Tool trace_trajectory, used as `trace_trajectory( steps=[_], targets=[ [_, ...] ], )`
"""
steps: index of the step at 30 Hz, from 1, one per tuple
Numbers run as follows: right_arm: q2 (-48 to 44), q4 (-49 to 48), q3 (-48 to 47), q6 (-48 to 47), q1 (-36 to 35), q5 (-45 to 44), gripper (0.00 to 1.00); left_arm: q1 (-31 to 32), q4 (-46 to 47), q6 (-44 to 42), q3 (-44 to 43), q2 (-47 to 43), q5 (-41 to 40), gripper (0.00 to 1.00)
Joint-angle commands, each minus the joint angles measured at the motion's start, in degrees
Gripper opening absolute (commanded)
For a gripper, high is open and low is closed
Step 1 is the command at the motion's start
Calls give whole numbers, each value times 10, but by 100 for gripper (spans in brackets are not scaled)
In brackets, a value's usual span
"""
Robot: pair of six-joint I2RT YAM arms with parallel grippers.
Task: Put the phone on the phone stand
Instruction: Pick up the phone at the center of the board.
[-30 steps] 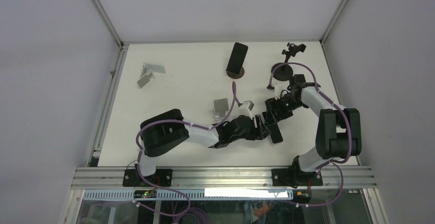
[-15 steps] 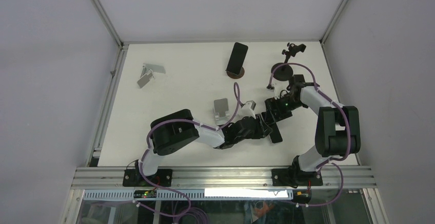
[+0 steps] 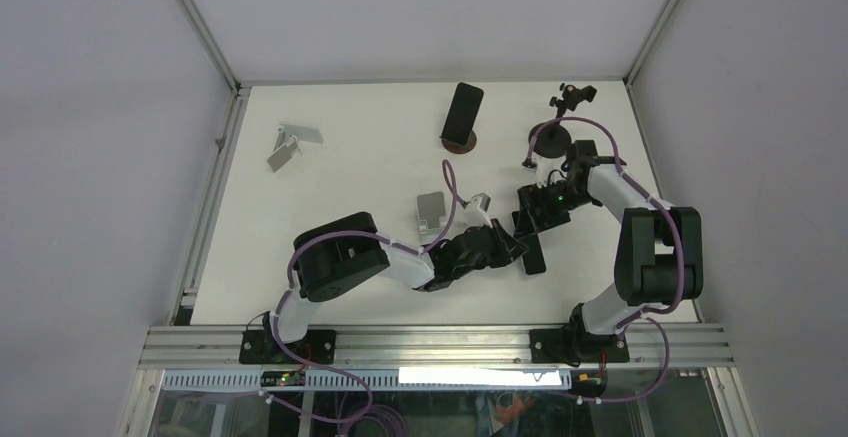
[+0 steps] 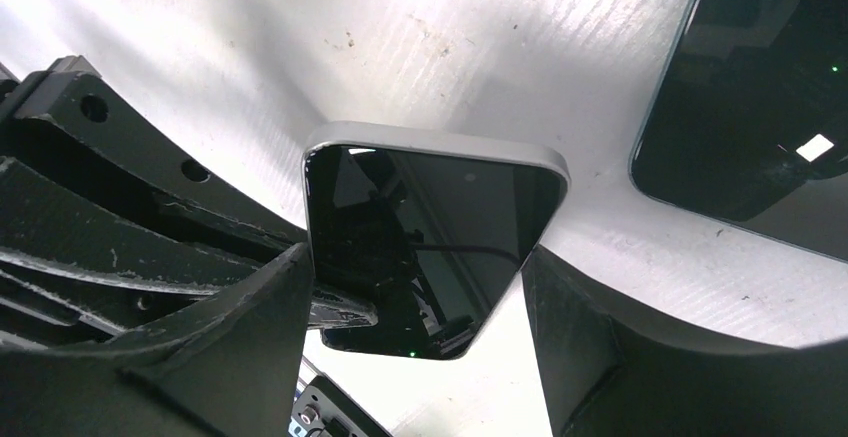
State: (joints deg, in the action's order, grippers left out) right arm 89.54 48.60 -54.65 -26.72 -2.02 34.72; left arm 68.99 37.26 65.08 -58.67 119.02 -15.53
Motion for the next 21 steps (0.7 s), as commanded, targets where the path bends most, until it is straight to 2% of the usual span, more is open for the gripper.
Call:
trace_trajectory(
  steps=[1, 4, 6, 11, 21],
  targets=[
    [-19, 28, -15, -17, -8, 65, 68, 9, 69, -59, 27, -8, 2, 0],
    [-37, 37, -17, -29, -4, 75, 81, 8, 94, -75, 48, -18, 7, 0],
    [-51, 42, -17, -37, -1, 76, 86, 8, 115, -90, 64, -28, 10, 0],
    [-90, 73, -20, -70, 29, 115, 92, 10, 129, -146, 104, -68, 17, 0],
    [-179, 113, -14, -156, 53, 178, 94, 13, 162, -282, 207, -154, 68, 0]
  ],
)
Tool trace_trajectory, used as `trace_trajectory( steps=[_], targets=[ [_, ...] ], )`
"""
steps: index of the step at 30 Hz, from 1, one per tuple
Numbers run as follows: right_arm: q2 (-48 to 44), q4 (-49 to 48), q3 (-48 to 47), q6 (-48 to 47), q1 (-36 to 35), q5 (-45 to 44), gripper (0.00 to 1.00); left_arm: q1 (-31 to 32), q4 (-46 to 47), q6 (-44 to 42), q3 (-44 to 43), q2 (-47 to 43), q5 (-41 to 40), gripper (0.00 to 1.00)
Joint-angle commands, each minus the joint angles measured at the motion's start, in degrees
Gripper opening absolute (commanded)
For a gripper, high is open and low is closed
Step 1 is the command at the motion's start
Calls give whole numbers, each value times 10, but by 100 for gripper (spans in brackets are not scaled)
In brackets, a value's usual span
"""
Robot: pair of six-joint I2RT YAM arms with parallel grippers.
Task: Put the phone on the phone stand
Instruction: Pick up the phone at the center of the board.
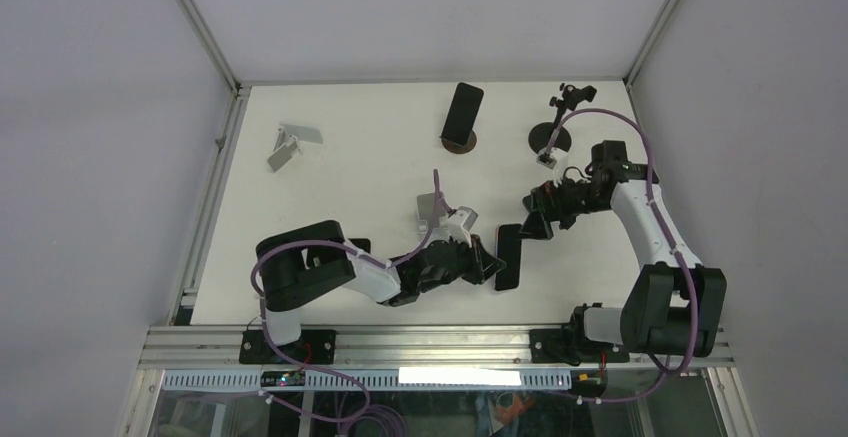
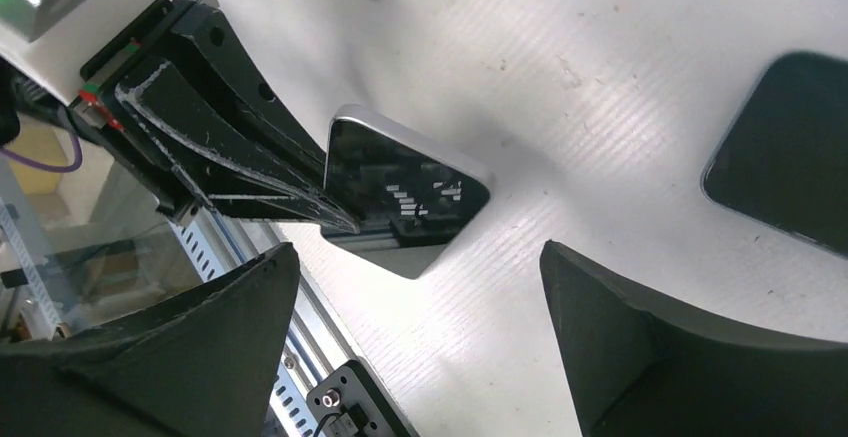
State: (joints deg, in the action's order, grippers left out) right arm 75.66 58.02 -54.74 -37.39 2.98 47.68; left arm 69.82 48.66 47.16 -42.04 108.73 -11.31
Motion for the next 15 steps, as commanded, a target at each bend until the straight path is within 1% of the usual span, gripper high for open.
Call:
trace_trajectory(
  steps=[1, 4, 6, 9, 12, 13, 15],
  targets=[
    [-48, 17, -13, -53, 3, 53, 94, 5, 56, -121, 54, -62, 36, 0],
    [-69, 15, -13, -75, 2, 68, 97, 5, 64, -179, 87, -99, 66, 0],
    [-84, 13, -16, -95, 2, 78, 99, 5, 53, -217, 101, -124, 84, 0],
    [-103, -8, -22, -110, 1, 97, 99, 4, 30, -263, 117, -158, 110, 0],
    [-98, -23, -25, -124, 0, 149, 99, 4, 14, -298, 130, -194, 129, 0],
    [-92, -11, -27, -143, 0, 174, 99, 4, 10, -305, 135, -205, 129, 0],
    [-78, 47, -39, -227, -1, 226, 99, 4, 3, -320, 146, -227, 127, 0]
  ],
)
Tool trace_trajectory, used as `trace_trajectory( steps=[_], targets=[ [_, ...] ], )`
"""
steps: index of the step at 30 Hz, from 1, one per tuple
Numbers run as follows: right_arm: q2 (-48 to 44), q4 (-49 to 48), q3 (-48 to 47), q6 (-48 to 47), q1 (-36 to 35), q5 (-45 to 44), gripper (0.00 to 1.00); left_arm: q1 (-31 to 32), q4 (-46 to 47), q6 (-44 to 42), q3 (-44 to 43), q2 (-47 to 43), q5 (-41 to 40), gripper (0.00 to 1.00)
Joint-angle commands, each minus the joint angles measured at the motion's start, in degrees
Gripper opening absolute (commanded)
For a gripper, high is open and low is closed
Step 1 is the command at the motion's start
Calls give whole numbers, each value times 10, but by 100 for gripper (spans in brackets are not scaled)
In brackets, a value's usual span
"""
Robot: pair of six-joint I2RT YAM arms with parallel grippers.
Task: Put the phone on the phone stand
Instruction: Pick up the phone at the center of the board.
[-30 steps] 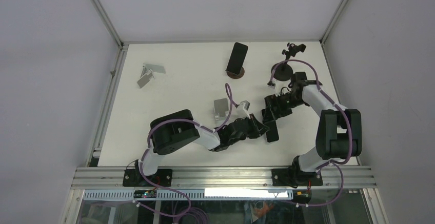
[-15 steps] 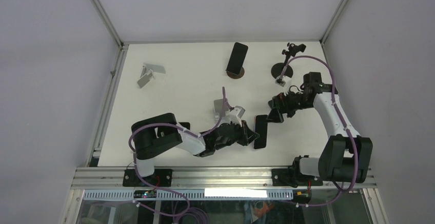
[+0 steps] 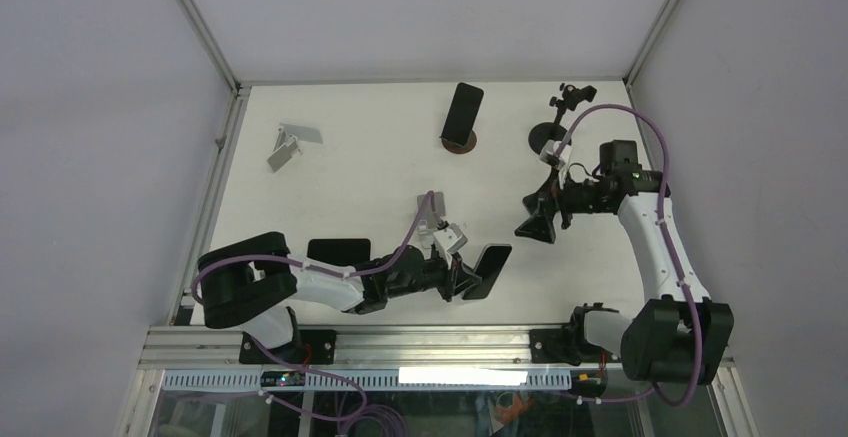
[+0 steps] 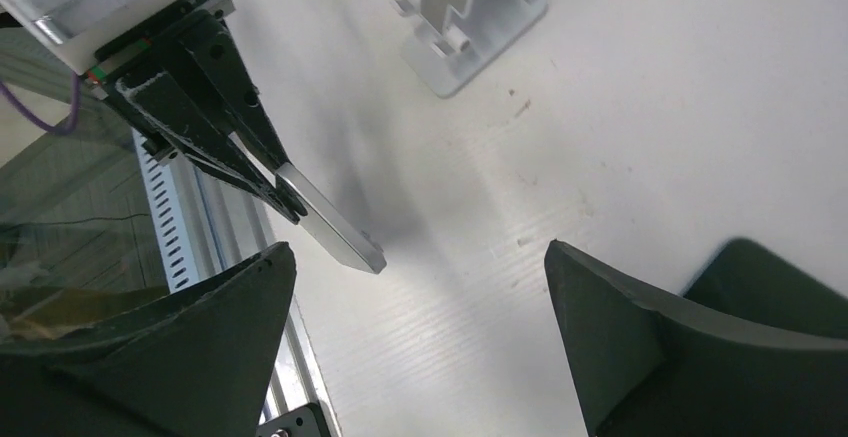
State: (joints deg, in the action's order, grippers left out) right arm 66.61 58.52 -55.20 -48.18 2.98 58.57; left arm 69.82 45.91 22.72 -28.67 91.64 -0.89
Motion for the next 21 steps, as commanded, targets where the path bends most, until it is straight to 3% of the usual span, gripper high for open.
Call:
trace_trajectory(
  steps=[1, 6, 11, 15, 21],
  targets=[
    [19, 72, -38, -158, -3, 139, 99, 4, 21, -81, 16, -67, 19, 0],
    [33, 94, -24, -194, -5, 153, 99, 4, -35, -114, 28, -131, 11, 0],
    [4, 48, 37, -179, -5, 161, 99, 3, -80, -134, 29, -175, 14, 0],
    [-22, -3, 78, -134, -4, 179, 99, 1, -77, -135, 29, -182, 25, 0],
    [-18, -2, 96, -137, -4, 211, 99, -2, -38, -126, 24, -159, 52, 0]
  ],
)
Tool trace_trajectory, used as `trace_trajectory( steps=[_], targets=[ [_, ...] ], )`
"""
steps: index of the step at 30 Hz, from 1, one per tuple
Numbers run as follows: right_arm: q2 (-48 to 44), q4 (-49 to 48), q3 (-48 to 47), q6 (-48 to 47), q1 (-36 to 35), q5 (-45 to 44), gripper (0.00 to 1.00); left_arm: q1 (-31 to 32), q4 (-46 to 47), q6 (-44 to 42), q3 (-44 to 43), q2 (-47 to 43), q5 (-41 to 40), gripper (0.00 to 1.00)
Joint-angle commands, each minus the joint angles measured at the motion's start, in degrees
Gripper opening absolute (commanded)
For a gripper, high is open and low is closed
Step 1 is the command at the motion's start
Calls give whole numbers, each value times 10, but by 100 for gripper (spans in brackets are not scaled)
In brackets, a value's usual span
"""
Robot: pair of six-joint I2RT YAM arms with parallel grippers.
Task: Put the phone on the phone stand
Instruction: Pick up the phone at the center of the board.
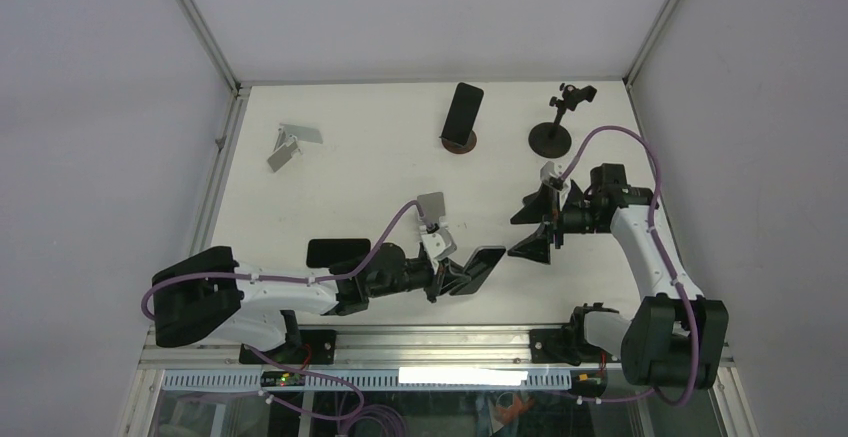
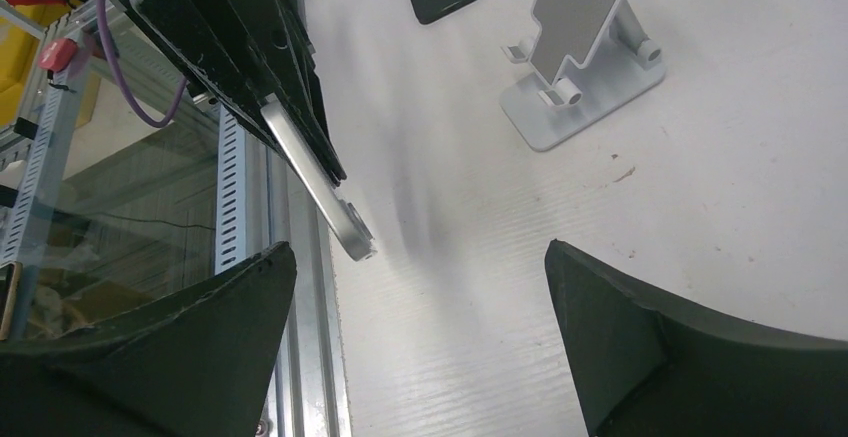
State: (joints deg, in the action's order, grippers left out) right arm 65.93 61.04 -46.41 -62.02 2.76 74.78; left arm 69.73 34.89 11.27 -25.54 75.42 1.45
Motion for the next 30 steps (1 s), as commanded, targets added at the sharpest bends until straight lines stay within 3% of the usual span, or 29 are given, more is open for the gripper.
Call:
trace_trajectory(
  steps=[1, 9, 18, 24, 30],
  targets=[
    [-12, -27, 11, 1, -1, 51, 99, -1, 77, -10, -9, 7, 33, 0],
    [-6, -19, 28, -14, -13, 62, 99, -18, 126, 13, -13, 32, 63, 0],
    [4, -12, 34, -28, -65, 65, 96, -92, 281, 125, 9, 91, 171, 0],
    [10, -12, 30, -30, -86, 81, 79, -113, 348, 182, -7, 154, 238, 0],
    [14, -12, 26, -29, -99, 78, 62, -117, 376, 201, -20, 186, 253, 0]
  ],
)
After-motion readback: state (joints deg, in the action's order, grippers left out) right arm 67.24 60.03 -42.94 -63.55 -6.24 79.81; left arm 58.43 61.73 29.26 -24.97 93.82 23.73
